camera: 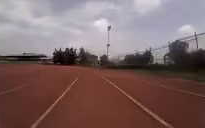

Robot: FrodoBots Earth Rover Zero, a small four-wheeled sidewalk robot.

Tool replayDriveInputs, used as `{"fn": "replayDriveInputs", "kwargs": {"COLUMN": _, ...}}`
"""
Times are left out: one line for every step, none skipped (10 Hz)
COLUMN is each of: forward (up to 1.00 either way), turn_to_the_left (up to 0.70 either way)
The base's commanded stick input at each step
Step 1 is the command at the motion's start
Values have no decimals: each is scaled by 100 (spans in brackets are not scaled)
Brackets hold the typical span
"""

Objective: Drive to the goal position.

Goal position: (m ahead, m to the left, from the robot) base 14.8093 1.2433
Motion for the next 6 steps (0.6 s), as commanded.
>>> {"fn": "replayDriveInputs", "kwargs": {"forward": 45, "turn_to_the_left": 18}}
{"fn": "replayDriveInputs", "kwargs": {"forward": 45, "turn_to_the_left": 3}}
{"fn": "replayDriveInputs", "kwargs": {"forward": 45, "turn_to_the_left": 0}}
{"fn": "replayDriveInputs", "kwargs": {"forward": 45, "turn_to_the_left": 0}}
{"fn": "replayDriveInputs", "kwargs": {"forward": 45, "turn_to_the_left": 0}}
{"fn": "replayDriveInputs", "kwargs": {"forward": 45, "turn_to_the_left": 0}}
